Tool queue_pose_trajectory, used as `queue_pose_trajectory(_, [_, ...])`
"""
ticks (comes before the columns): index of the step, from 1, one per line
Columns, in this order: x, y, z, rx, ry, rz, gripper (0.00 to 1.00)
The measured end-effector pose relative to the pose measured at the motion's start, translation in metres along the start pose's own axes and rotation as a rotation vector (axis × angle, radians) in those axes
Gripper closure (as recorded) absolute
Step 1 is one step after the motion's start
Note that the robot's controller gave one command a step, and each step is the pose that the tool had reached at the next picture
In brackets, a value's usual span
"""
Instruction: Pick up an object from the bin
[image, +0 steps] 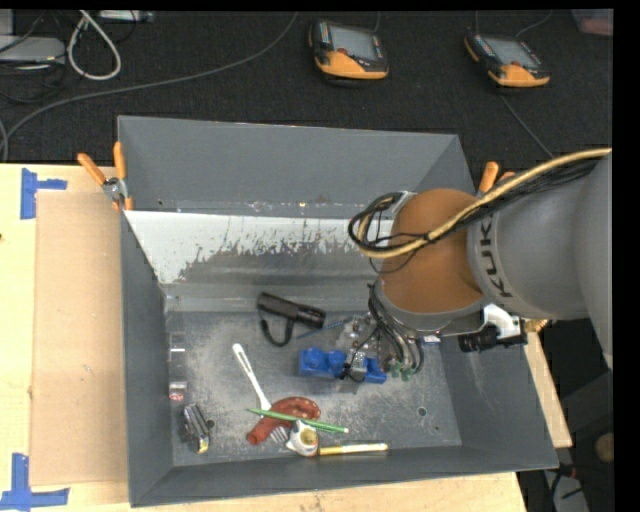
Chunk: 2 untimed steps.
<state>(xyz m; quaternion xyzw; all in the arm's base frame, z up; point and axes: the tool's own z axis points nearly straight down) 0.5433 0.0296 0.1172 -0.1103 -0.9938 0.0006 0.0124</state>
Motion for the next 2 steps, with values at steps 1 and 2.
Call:
queue_pose_trajectory(1, [-0.007,-0.004,-0.040,-0.003,-0.015,-0.087,1.00])
queue_pose_trajectory(2, [0.024,-0.002,-0.097,-0.002,-0.004,-0.078,1.00])
